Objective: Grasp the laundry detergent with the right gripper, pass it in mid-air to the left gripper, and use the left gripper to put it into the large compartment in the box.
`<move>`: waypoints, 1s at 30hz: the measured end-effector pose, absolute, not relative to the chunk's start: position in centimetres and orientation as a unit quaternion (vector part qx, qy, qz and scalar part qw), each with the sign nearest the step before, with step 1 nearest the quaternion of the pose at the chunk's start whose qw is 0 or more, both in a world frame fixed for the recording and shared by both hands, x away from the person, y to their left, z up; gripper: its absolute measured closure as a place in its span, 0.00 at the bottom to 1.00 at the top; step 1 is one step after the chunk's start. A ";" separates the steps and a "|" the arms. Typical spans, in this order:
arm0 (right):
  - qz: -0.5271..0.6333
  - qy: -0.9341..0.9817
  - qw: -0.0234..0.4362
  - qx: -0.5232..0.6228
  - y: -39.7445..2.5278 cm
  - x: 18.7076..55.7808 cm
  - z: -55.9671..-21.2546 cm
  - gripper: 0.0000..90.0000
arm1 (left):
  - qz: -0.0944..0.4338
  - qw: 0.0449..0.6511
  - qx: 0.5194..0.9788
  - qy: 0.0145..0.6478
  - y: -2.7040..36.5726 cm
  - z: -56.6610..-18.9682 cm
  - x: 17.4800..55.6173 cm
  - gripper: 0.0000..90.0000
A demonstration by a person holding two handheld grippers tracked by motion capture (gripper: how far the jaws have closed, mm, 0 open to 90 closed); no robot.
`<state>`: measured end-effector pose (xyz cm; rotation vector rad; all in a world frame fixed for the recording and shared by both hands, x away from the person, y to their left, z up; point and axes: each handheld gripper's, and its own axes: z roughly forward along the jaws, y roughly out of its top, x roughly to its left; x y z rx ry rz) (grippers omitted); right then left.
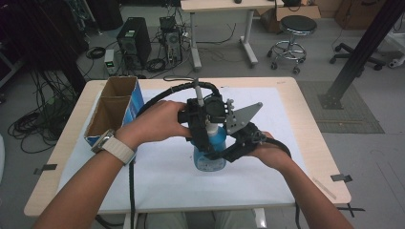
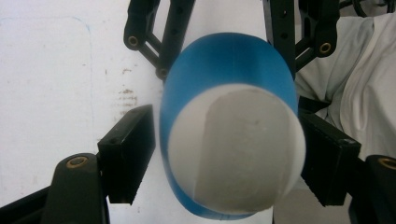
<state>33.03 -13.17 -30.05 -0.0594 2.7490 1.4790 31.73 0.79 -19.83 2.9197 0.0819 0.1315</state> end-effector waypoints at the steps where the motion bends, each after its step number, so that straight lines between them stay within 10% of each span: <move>1: 0.473 0.881 0.010 -0.019 -13.2 33.0 -30.1 0.50 | 0.045 0.108 0.993 0.028 0.8 -19.8 31.7 0.31; 30: 0.474 0.880 0.010 -0.025 -13.1 32.7 -30.1 0.50 | 0.042 0.120 0.992 0.012 0.8 -20.0 31.3 0.43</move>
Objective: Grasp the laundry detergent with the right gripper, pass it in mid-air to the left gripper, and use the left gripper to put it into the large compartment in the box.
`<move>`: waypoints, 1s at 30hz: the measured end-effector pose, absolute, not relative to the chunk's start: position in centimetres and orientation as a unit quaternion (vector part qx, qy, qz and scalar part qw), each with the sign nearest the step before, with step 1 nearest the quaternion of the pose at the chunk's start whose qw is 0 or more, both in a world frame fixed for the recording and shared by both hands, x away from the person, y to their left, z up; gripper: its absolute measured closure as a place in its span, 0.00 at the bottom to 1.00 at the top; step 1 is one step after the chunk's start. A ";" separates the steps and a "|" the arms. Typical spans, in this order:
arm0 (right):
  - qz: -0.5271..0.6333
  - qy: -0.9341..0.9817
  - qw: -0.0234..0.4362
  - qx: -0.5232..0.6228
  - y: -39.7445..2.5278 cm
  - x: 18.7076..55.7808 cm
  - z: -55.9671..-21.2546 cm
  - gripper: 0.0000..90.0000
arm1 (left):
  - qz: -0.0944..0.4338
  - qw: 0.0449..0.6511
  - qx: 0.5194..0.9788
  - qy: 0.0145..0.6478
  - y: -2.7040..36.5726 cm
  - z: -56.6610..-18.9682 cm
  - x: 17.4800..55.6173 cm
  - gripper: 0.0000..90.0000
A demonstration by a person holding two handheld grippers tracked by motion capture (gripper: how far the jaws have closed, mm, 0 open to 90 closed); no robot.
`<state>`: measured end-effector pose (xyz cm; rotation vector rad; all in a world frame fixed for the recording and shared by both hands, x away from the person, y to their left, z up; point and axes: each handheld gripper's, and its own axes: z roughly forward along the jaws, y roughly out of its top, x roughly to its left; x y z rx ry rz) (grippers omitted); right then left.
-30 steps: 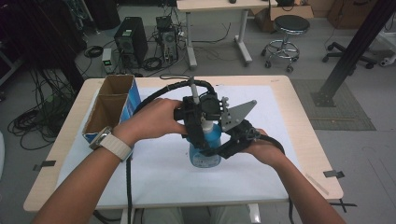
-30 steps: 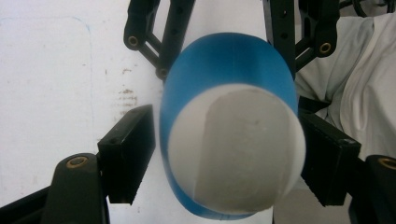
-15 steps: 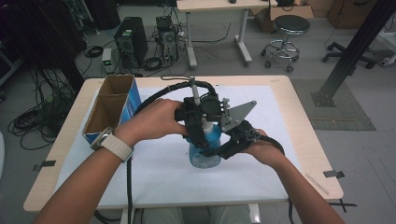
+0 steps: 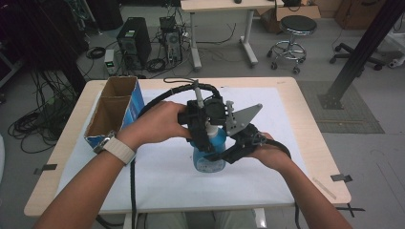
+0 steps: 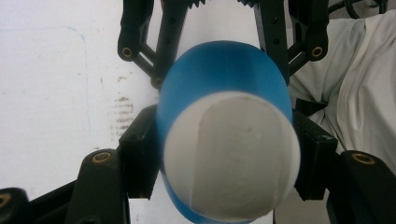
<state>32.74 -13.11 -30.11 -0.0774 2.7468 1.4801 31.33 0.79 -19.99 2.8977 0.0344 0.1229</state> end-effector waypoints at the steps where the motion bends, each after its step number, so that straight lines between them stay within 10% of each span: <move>1: 0.474 0.880 0.011 -0.026 -13.1 32.7 -30.1 0.50 | 0.044 0.121 0.992 0.011 0.8 -19.9 31.2 0.43; 6: 0.477 0.878 0.009 -0.027 -13.3 32.5 -29.9 0.48 | 0.042 0.121 0.992 0.010 0.7 -19.7 31.1 0.43; 18: 0.436 0.899 0.005 0.028 -17.9 32.8 -28.8 0.09 | 0.043 0.117 0.990 0.060 2.3 -18.1 31.5 0.43; 30: 0.353 0.929 0.048 0.099 -22.8 32.9 -27.4 0.04 | 0.077 0.103 0.983 0.133 3.6 -15.8 32.2 0.42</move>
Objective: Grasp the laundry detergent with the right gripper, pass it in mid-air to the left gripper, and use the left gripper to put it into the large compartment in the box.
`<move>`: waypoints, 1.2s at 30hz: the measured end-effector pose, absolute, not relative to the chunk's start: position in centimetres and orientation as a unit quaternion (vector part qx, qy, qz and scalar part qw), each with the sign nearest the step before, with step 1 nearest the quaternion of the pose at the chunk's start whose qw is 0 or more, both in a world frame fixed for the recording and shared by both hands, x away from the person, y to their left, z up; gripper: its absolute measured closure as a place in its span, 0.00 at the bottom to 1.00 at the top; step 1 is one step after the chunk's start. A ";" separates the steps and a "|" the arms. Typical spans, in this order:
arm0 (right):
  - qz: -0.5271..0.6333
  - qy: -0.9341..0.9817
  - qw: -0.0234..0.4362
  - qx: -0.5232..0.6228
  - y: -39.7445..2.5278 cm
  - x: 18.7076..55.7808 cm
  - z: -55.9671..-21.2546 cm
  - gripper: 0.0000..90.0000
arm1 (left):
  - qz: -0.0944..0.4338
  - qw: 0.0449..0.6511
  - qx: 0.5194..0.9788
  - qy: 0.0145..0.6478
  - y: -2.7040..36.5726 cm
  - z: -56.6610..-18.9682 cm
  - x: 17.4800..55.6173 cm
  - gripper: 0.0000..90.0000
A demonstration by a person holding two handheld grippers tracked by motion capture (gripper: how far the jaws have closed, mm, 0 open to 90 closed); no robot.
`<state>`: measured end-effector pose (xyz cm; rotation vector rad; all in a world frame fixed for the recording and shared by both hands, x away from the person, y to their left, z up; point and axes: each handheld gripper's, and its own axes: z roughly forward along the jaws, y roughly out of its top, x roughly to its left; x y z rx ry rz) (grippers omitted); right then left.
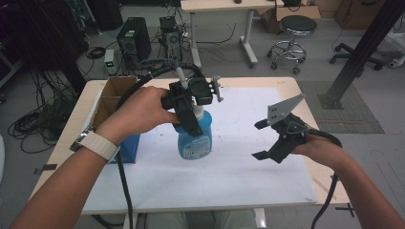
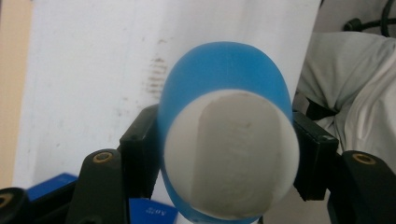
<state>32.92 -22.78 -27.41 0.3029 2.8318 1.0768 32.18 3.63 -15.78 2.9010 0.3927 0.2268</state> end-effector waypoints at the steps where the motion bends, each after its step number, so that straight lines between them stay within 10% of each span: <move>1: 0.338 0.934 0.062 0.101 -23.4 32.9 -27.1 0.04 | 0.079 0.102 0.981 0.143 3.7 -15.5 32.3 0.42; 36: 0.264 0.947 0.113 0.144 -28.5 32.5 -25.4 0.04 | 0.162 0.135 0.839 0.501 12.6 -5.3 36.4 0.43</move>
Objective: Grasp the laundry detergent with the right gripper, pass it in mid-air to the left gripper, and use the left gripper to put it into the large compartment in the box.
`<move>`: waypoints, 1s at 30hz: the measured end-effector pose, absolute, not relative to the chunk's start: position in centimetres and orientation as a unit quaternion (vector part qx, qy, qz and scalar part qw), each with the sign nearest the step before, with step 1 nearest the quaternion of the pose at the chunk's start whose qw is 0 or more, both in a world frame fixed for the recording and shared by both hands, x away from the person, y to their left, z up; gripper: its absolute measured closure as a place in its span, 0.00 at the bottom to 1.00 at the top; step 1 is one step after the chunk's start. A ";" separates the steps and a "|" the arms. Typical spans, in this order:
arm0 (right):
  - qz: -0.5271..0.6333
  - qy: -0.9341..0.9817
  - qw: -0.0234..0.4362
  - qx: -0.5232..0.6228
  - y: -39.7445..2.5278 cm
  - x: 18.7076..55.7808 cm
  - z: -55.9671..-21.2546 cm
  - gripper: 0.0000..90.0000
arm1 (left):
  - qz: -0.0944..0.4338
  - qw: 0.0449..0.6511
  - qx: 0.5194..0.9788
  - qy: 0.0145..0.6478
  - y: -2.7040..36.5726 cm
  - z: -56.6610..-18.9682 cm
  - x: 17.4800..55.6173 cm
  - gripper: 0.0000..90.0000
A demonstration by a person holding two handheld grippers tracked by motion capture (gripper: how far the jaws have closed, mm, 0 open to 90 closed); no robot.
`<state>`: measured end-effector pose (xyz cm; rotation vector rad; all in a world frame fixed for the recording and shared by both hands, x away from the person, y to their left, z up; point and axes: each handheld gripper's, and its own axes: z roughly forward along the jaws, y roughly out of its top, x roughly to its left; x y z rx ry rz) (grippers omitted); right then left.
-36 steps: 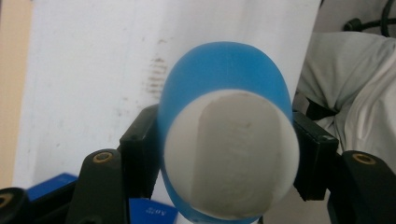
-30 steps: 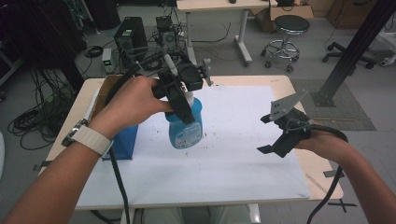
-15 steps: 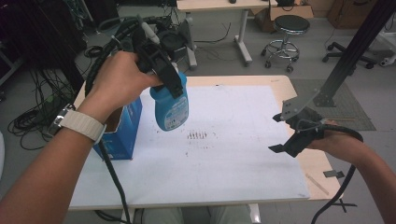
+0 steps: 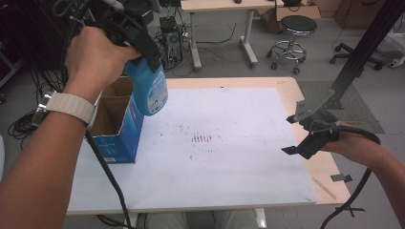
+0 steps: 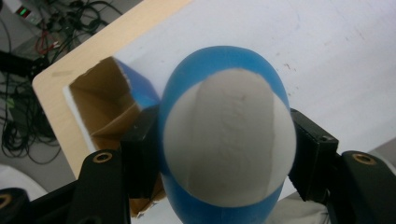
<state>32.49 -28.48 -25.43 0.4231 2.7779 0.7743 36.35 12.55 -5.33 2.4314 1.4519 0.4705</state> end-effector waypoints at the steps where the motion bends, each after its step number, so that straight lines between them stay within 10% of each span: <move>1: 0.263 0.947 0.114 0.144 -28.5 32.5 -25.4 0.04 | 0.164 0.136 0.834 0.509 13.0 -5.1 36.4 0.43; 30: 0.262 0.946 0.118 0.152 -29.0 32.7 -25.2 0.04 | 0.190 0.139 0.707 0.667 22.9 -6.3 37.1 0.43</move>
